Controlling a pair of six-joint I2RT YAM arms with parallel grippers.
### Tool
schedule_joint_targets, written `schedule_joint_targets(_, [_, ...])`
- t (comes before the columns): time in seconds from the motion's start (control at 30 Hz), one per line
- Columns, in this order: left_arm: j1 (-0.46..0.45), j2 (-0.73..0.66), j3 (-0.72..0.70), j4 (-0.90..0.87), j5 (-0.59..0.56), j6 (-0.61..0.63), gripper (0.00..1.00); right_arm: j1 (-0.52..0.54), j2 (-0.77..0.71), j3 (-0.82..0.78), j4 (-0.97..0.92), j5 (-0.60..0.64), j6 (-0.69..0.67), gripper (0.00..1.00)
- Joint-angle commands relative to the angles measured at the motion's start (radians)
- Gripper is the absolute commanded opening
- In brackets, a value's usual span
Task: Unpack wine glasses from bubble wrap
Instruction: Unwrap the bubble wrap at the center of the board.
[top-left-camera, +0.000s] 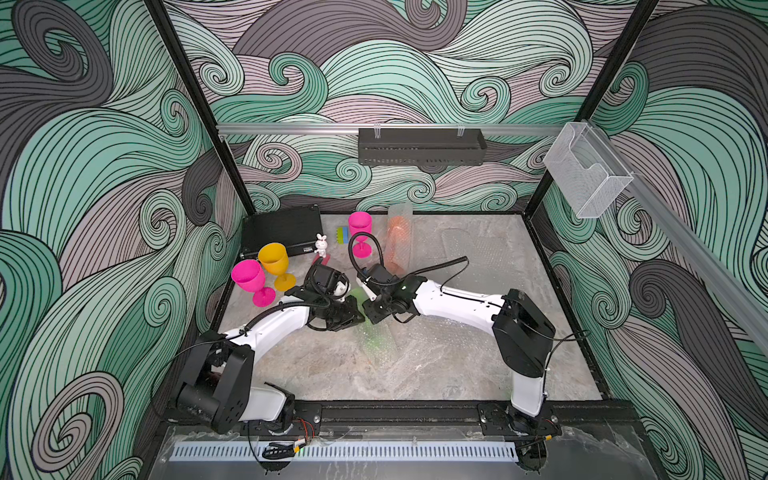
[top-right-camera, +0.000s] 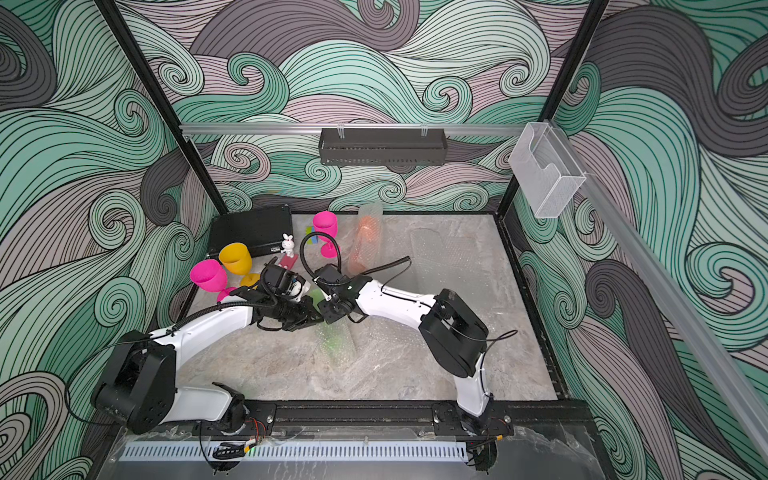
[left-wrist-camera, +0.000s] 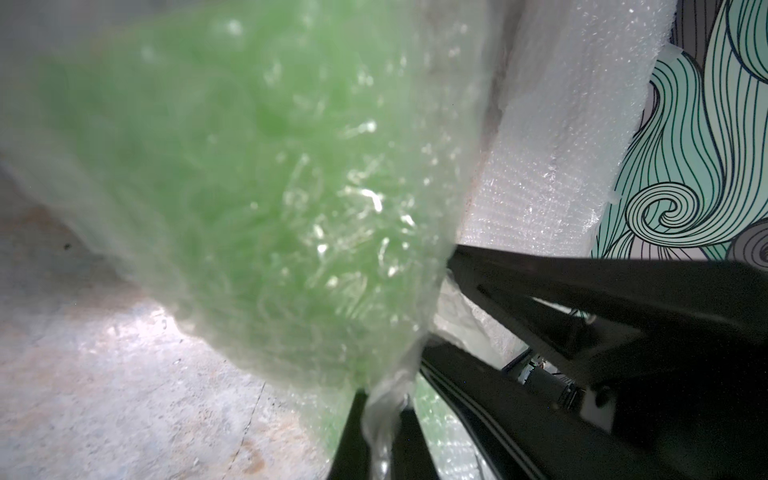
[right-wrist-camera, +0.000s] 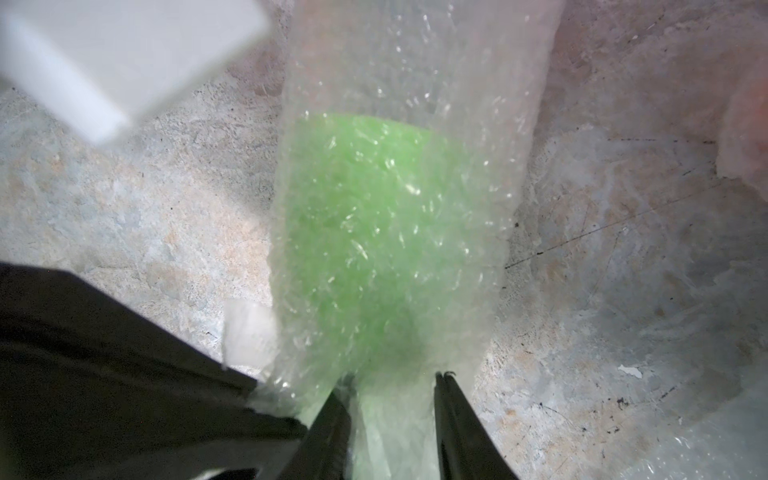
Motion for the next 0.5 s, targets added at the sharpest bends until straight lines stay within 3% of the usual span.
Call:
schedule_joint_targets(0.0, [-0.013, 0.001, 0.04, -0.042, 0.004, 0.028, 0.08, -0.025, -0.006, 0.033, 0.028, 0.014, 0.008, 0.34])
schedule_joint_targets(0.47, [-0.014, 0.01, 0.042, -0.055, 0.001, 0.04, 0.05, -0.048, 0.001, 0.041, 0.049, -0.046, 0.039, 0.36])
